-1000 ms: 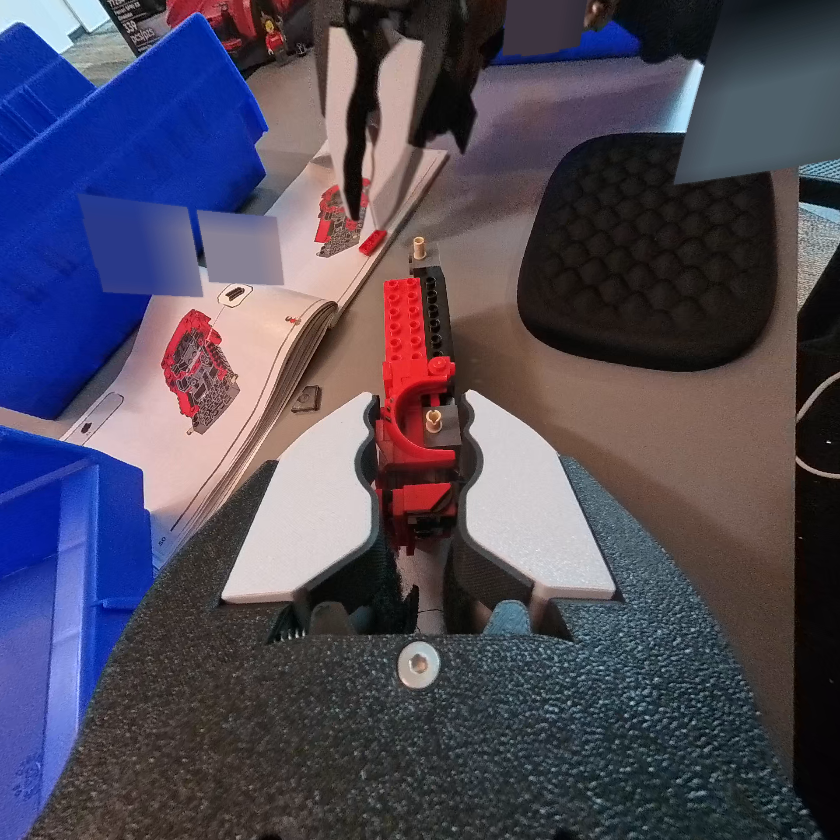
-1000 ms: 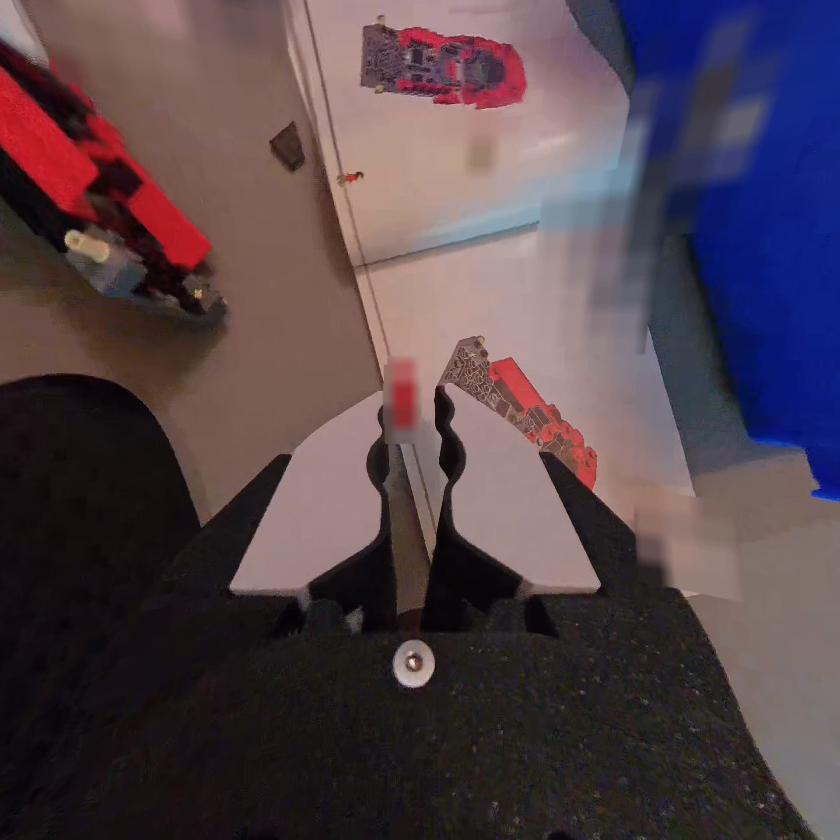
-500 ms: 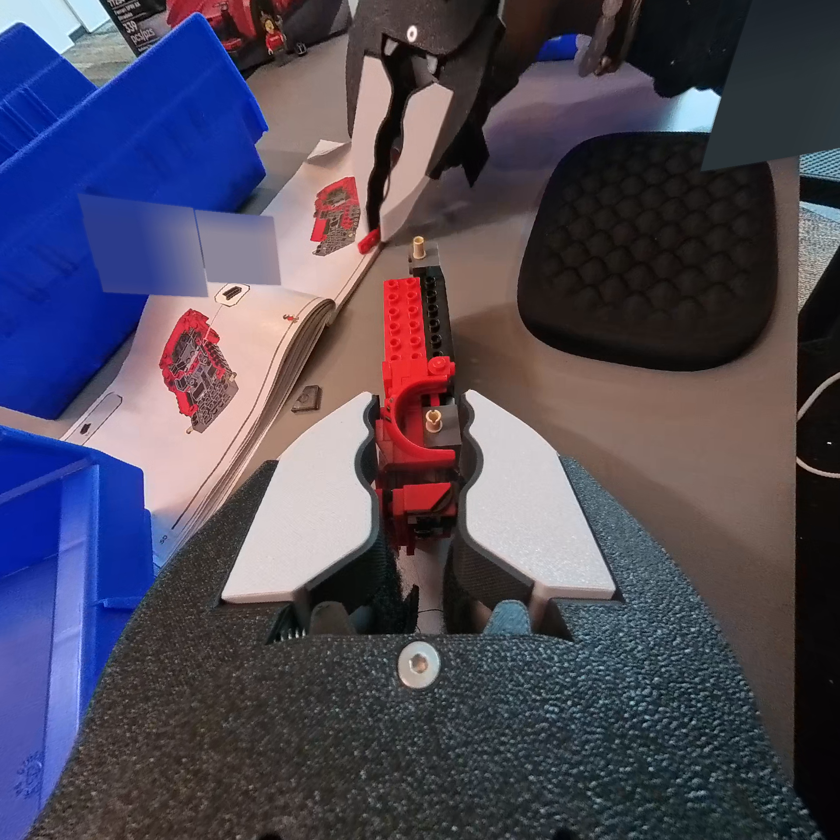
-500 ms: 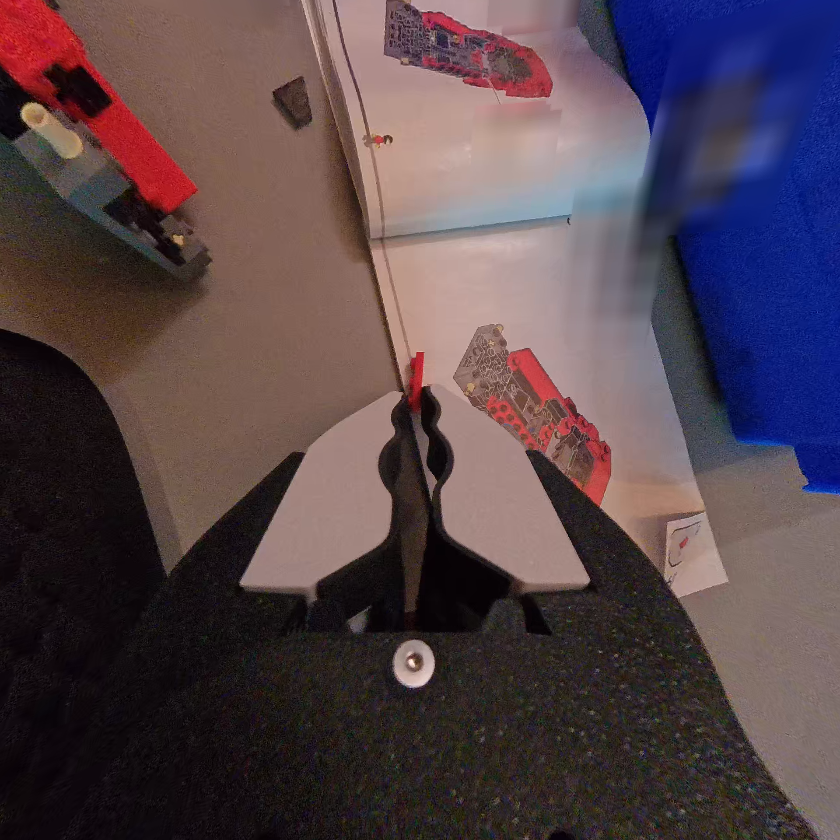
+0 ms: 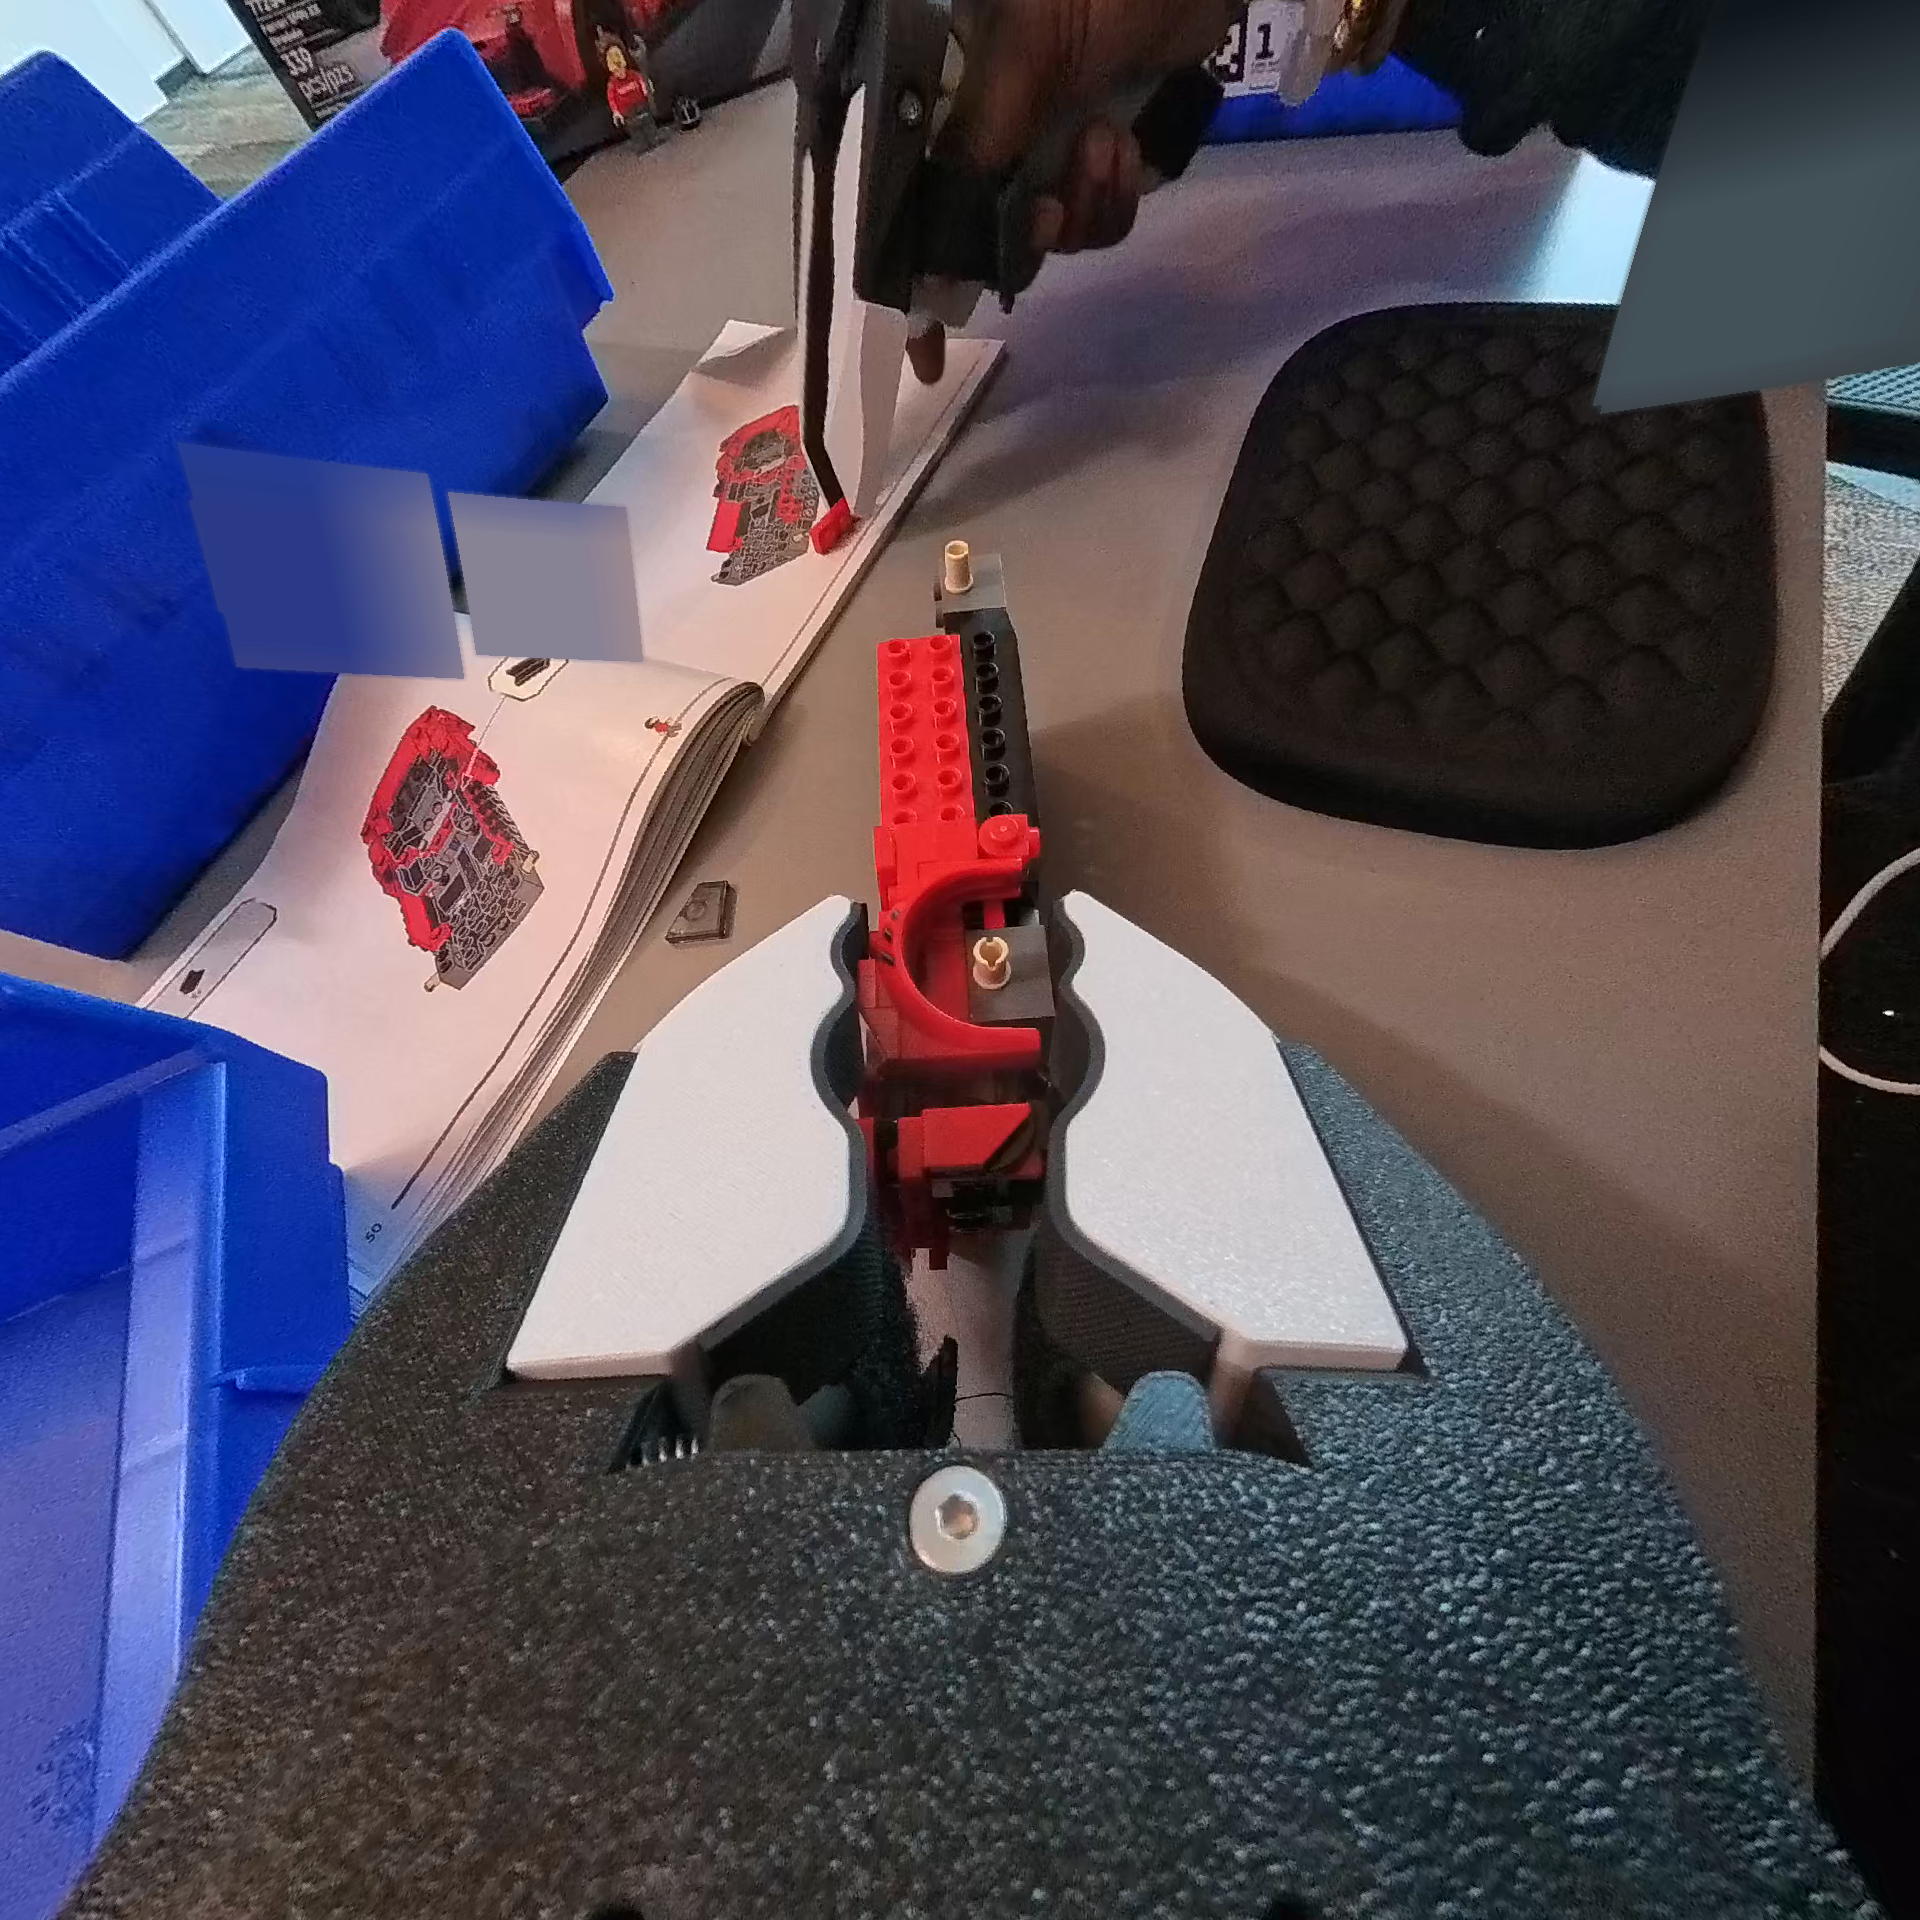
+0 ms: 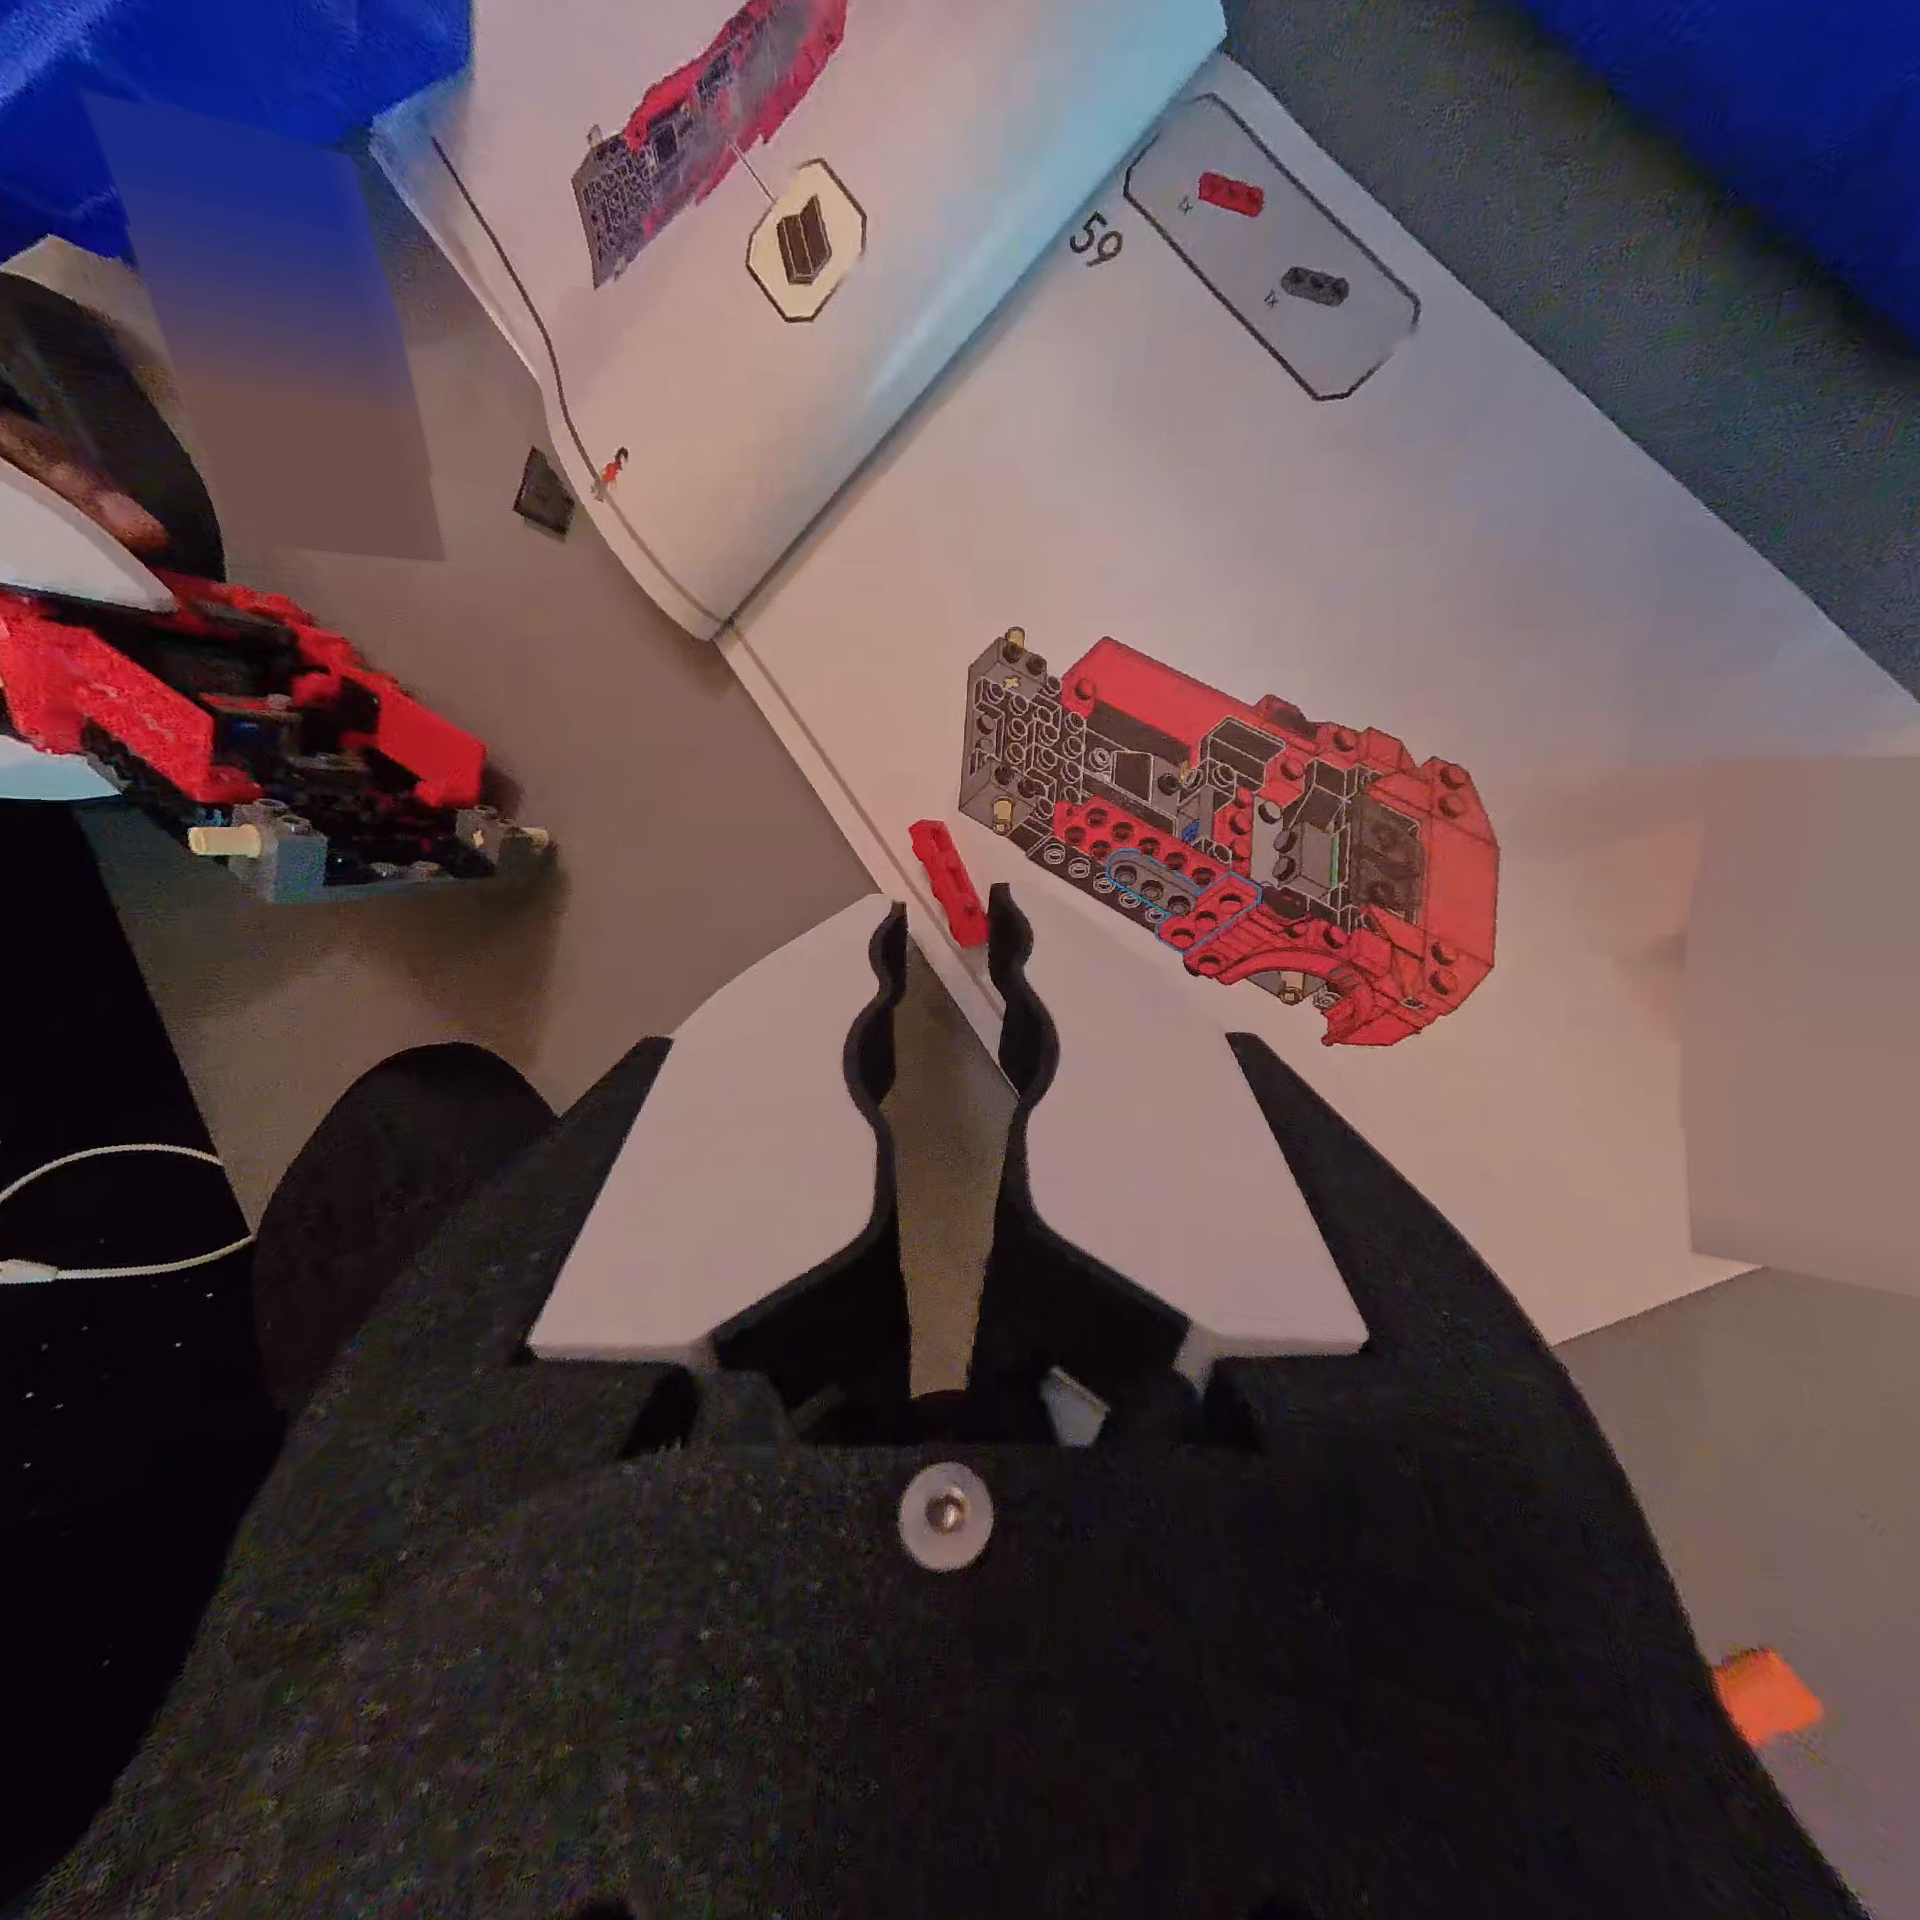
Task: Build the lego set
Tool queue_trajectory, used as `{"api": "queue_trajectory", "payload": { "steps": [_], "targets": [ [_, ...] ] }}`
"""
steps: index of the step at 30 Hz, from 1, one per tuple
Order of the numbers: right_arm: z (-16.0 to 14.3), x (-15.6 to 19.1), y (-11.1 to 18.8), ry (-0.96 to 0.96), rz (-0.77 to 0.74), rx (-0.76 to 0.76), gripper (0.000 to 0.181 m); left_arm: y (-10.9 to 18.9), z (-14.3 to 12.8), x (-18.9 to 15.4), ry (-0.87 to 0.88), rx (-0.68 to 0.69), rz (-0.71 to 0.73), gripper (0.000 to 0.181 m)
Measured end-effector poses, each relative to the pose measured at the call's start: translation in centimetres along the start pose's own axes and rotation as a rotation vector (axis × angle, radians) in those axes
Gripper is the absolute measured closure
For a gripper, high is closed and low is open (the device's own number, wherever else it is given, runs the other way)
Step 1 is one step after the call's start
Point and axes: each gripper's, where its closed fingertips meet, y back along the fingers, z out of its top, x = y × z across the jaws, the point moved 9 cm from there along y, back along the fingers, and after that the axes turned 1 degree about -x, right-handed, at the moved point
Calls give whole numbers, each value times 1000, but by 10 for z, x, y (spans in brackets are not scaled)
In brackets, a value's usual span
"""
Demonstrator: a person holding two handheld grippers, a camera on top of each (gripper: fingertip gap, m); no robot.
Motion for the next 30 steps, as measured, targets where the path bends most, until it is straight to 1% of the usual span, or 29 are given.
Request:
{"api": "queue_trajectory", "payload": {
  "steps": [6,13,22,23,24,25,26,27,28,29,30],
  "targets": [
    [0,-6,6,25,-128,-12,171,0,0,0,1,0,-1,149],
    [4,-5,9,45,-152,-57,173,0,0,0,2,-1,-2,149],
    [14,-2,3,108,-205,-30,173,0,0,0,0,0,0,149],
    [16,1,4,125,-205,-46,172,0,0,0,-1,-1,0,149],
    [19,5,7,155,-172,-66,171,0,0,0,0,-1,0,149],
    [23,12,9,180,-126,-89,163,0,0,0,1,-2,-1,149],
    [27,21,11,201,-70,-98,149,0,0,0,2,-3,-2,149],
    [32,31,11,225,-6,-88,130,0,0,0,4,-4,-3,149],
    [38,42,11,258,37,-74,119,0,0,1,7,-4,-4,149],
    [46,52,10,303,58,-68,112,0,0,1,9,-4,-4,149],
    [55,64,9,362,74,-66,110,0,0,1,8,-6,-3,149]
  ]
}}
